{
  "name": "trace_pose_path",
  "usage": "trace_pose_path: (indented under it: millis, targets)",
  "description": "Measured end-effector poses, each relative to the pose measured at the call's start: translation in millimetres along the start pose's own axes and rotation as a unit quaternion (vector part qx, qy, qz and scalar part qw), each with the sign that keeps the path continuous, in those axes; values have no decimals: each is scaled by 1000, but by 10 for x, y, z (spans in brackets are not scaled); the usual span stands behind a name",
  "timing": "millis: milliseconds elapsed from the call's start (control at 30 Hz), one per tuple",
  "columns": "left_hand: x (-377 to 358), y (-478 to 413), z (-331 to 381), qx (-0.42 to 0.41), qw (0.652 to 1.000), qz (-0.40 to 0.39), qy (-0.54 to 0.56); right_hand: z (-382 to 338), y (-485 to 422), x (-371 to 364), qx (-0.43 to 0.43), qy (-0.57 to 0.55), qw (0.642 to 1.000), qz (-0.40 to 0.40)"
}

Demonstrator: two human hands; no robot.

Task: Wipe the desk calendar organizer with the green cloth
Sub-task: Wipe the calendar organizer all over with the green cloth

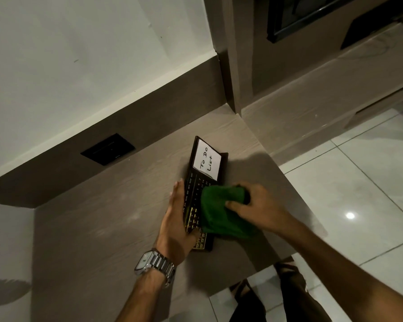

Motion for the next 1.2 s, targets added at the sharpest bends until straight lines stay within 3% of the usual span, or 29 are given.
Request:
trace_pose_path:
  millis: [100,267,333,467,667,767,833,900,967,1067,1200]
  targets:
    - [-7,-3,-34,12,1000,-6,6,125,18,-138,-29,20,999,26]
    - [0,6,-50,15,1000,-3,0,82,-239,560,-63,12,957,282]
    - [6,7,-44,10,1000,-2,-1,-44,-309,535,-31,-28,964,264]
    - [14,6,9,-15,1000,1,6,-84,-107,-156,30,15,992,123]
    - [9,5,-8,-26,999,4,24,-146,157,-182,129,60,976,162]
    - [-10,5,-50,-23,999,-1,24,-196,57,-344,146,61,987,5]
    - [-8,-2,-51,-30,999,0,23,-177,92,-437,173,127,974,-69]
    - [2,1,-37,-35,999,5,21,-179,72,-388,209,272,939,-32]
    - [3,5,-29,-35,999,6,17,-292,-29,-202,213,364,905,57]
    - [-3,0,-51,-29,1000,-2,8,-492,-198,11,252,369,887,113]
    - [-12,-10,-53,-30,999,-5,13,-551,-125,-137,309,355,877,96]
Point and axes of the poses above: each hand's wrist, its own y-axis away from the middle knuckle, its own x-axis out of the back of the hand, z = x × y, the point moved 10 cm from there along -y, towards the middle knuckle, and after that the axes turned 4 degrees about z, right-handed, at the moved point
